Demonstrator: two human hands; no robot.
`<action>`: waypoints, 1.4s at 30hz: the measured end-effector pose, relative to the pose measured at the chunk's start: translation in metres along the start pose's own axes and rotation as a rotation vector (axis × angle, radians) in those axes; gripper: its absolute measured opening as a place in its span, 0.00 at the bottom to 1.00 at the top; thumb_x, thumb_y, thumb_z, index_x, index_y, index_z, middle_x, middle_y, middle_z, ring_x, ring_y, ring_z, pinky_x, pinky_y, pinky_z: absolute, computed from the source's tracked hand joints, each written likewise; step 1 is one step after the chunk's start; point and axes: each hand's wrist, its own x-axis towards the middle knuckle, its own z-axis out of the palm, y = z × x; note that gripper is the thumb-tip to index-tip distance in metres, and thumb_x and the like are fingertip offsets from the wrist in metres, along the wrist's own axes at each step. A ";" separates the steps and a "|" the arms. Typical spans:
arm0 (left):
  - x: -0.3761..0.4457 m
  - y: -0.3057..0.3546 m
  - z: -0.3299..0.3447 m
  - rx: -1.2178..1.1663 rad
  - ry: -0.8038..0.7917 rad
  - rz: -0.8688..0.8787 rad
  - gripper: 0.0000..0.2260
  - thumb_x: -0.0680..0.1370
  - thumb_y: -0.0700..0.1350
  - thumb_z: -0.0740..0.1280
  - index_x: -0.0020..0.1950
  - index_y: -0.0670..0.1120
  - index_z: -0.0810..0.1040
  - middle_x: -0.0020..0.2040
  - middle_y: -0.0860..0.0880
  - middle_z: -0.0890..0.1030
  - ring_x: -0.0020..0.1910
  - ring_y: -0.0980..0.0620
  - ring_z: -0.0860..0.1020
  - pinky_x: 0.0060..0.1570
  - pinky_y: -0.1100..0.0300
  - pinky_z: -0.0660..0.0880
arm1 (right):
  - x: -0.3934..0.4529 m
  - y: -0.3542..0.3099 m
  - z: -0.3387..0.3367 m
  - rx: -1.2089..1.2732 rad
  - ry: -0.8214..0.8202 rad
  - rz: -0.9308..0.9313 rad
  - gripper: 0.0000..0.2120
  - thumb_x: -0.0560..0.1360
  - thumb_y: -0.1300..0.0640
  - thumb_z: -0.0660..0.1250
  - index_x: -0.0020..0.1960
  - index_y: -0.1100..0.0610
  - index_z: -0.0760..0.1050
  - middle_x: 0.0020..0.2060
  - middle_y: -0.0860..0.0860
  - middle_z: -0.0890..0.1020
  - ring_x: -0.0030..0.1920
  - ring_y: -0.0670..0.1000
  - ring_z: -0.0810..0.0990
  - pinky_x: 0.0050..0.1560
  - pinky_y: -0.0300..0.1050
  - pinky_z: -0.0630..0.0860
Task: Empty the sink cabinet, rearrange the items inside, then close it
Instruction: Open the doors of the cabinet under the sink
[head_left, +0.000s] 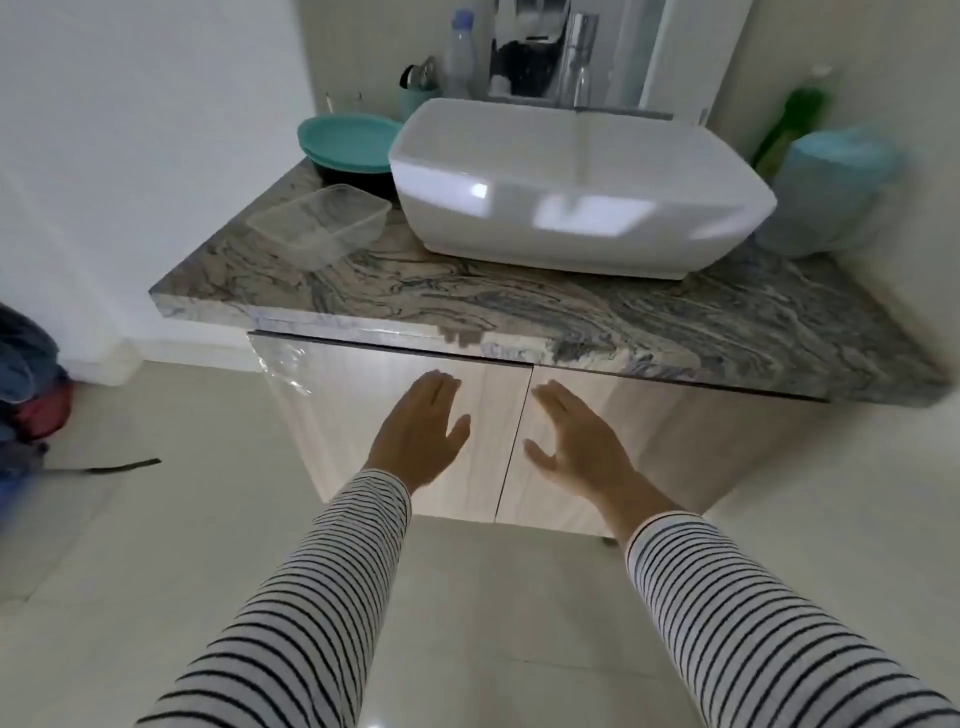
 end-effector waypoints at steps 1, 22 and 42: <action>0.006 -0.006 0.014 0.022 0.033 0.032 0.23 0.78 0.49 0.61 0.70 0.38 0.66 0.69 0.41 0.69 0.70 0.44 0.65 0.69 0.52 0.64 | 0.006 0.008 0.014 -0.008 0.064 -0.042 0.29 0.73 0.52 0.67 0.71 0.60 0.64 0.70 0.54 0.68 0.71 0.53 0.65 0.66 0.47 0.69; 0.047 -0.066 0.128 0.319 0.557 0.298 0.41 0.65 0.55 0.75 0.73 0.50 0.60 0.70 0.46 0.64 0.70 0.45 0.59 0.66 0.44 0.62 | 0.070 0.098 0.153 -0.392 0.738 -0.469 0.32 0.74 0.55 0.65 0.73 0.63 0.59 0.74 0.58 0.59 0.75 0.56 0.58 0.72 0.55 0.60; -0.070 -0.068 0.129 0.157 0.496 0.306 0.56 0.62 0.69 0.70 0.76 0.45 0.41 0.77 0.41 0.41 0.76 0.46 0.40 0.73 0.45 0.50 | -0.011 0.041 0.174 -0.044 0.595 -0.870 0.35 0.77 0.43 0.59 0.74 0.61 0.49 0.73 0.55 0.56 0.71 0.56 0.64 0.67 0.59 0.68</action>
